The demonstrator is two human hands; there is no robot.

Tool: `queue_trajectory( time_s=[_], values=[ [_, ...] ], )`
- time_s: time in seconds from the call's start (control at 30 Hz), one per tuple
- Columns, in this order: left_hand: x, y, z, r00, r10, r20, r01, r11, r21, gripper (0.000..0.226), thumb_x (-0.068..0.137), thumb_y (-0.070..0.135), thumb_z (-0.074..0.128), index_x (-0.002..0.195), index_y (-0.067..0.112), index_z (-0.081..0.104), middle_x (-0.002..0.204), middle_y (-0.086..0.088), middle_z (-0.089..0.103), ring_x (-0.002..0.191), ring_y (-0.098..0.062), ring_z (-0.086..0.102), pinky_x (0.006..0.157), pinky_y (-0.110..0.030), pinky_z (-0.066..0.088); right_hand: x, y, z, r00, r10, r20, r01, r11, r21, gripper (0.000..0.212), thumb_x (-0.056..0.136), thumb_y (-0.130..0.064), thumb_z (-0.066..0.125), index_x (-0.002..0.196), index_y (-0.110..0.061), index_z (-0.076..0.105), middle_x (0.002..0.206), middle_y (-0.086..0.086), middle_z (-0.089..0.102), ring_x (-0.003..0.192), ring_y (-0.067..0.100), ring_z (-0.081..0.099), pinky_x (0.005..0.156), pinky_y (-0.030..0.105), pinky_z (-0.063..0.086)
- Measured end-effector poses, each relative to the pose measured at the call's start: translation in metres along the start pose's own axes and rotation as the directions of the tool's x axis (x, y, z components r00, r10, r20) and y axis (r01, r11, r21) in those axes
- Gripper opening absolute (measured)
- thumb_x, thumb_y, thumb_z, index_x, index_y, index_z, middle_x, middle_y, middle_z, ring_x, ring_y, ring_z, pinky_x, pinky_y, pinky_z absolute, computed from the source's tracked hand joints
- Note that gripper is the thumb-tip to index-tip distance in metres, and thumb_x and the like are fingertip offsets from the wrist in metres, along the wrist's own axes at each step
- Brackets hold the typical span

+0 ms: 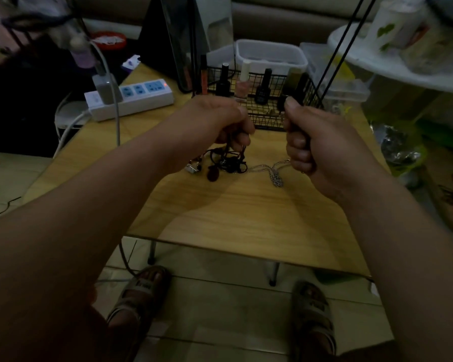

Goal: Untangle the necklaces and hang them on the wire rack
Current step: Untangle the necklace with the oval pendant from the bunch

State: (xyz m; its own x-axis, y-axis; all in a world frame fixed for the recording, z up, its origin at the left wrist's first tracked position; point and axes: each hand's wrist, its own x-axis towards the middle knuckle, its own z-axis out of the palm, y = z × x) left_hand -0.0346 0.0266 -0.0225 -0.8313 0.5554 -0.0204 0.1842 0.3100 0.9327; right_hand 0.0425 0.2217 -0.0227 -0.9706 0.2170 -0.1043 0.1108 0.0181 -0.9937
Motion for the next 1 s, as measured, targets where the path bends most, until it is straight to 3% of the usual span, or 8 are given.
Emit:
queue_trajectory(
  time_s=[0.1, 0.23, 0.37, 0.43, 0.53, 0.67, 0.77, 1.0],
  values=[
    [0.0, -0.001, -0.001, 1.0, -0.001, -0.019, 0.002, 0.997, 0.072, 0.029, 0.107, 0.033, 0.053, 0.095, 0.016, 0.074, 0.101, 0.002, 0.077, 0.088, -0.018, 0.07, 0.1, -0.051, 0.053, -0.002, -0.001, 0.0, 0.999, -0.027, -0.039, 0.027, 1.0, 0.001, 0.035, 0.103, -0.042, 0.059, 0.076, -0.022, 0.048, 0.061, -0.003, 0.031, 0.049, 0.011, 0.029, 0.047, 0.029, 0.02],
    [-0.005, 0.001, -0.002, 0.997, -0.023, 0.07, 0.013, 0.99, 0.141, 0.028, 0.106, 0.033, 0.054, 0.104, 0.011, 0.071, 0.099, -0.007, 0.076, 0.082, -0.014, 0.062, 0.082, -0.036, 0.051, -0.002, -0.005, -0.005, 0.993, -0.105, -0.06, 0.115, 0.976, 0.187, 0.035, 0.102, -0.041, 0.061, 0.073, -0.023, 0.05, 0.059, -0.002, 0.028, 0.048, 0.012, 0.027, 0.045, 0.027, 0.019],
    [-0.005, -0.002, -0.005, 0.996, -0.048, 0.074, 0.041, 0.995, 0.087, 0.025, 0.102, 0.017, 0.051, 0.112, 0.024, 0.074, 0.105, -0.008, 0.075, 0.11, -0.029, 0.068, 0.108, -0.056, 0.05, -0.004, -0.01, -0.01, 0.987, -0.161, -0.024, 0.159, 0.923, 0.349, 0.035, 0.103, -0.04, 0.058, 0.073, -0.023, 0.05, 0.057, -0.004, 0.029, 0.048, 0.01, 0.024, 0.044, 0.026, 0.018],
    [-0.004, -0.004, -0.005, 0.994, -0.057, 0.094, 0.043, 0.988, 0.15, 0.034, 0.102, 0.011, 0.051, 0.125, 0.03, 0.067, 0.116, 0.003, 0.071, 0.117, -0.023, 0.066, 0.106, -0.048, 0.052, -0.005, -0.012, -0.011, 0.982, -0.19, 0.007, 0.175, 0.92, 0.35, 0.033, 0.104, -0.038, 0.057, 0.076, -0.021, 0.054, 0.057, -0.005, 0.03, 0.048, 0.01, 0.024, 0.045, 0.026, 0.018],
    [-0.002, -0.008, -0.004, 0.994, -0.013, 0.108, -0.016, 0.964, 0.266, 0.046, 0.099, 0.01, 0.06, 0.137, 0.037, 0.058, 0.133, 0.012, 0.058, 0.12, -0.006, 0.059, 0.088, -0.024, 0.054, -0.007, -0.015, -0.011, 0.969, -0.24, 0.061, 0.21, 0.927, 0.311, 0.026, 0.105, -0.035, 0.056, 0.085, -0.019, 0.06, 0.057, -0.005, 0.031, 0.047, 0.009, 0.025, 0.043, 0.025, 0.02],
    [0.003, -0.021, -0.001, 0.99, 0.007, 0.141, -0.073, 0.884, 0.461, 0.049, 0.095, 0.027, 0.07, 0.14, 0.036, 0.055, 0.131, 0.012, 0.052, 0.116, -0.004, 0.055, 0.081, -0.016, 0.046, -0.01, -0.018, -0.011, 0.958, -0.272, 0.086, 0.242, 0.936, 0.257, 0.022, 0.106, -0.031, 0.053, 0.097, -0.018, 0.068, 0.06, -0.003, 0.028, 0.049, 0.012, 0.022, 0.045, 0.027, 0.017],
    [0.004, -0.026, 0.001, 0.98, -0.014, 0.2, -0.104, 0.818, 0.565, 0.041, 0.091, 0.036, 0.074, 0.13, 0.034, 0.06, 0.122, 0.013, 0.051, 0.111, -0.003, 0.052, 0.08, -0.011, 0.039, -0.01, -0.018, -0.013, 0.958, -0.271, 0.094, 0.244, 0.943, 0.228, 0.022, 0.106, -0.03, 0.053, 0.105, -0.019, 0.072, 0.061, -0.001, 0.026, 0.051, 0.015, 0.019, 0.047, 0.03, 0.014],
    [0.006, -0.029, 0.004, 0.971, 0.006, 0.239, -0.156, 0.773, 0.614, 0.007, 0.092, 0.035, 0.075, 0.095, 0.035, 0.069, 0.108, 0.015, 0.055, 0.1, -0.003, 0.054, 0.081, -0.019, 0.045, -0.007, -0.015, -0.02, 0.964, -0.246, 0.098, 0.233, 0.963, 0.134, 0.031, 0.106, -0.027, 0.053, 0.129, -0.012, 0.068, 0.053, -0.003, 0.027, 0.044, 0.013, 0.02, 0.042, 0.027, 0.018]
  ],
)
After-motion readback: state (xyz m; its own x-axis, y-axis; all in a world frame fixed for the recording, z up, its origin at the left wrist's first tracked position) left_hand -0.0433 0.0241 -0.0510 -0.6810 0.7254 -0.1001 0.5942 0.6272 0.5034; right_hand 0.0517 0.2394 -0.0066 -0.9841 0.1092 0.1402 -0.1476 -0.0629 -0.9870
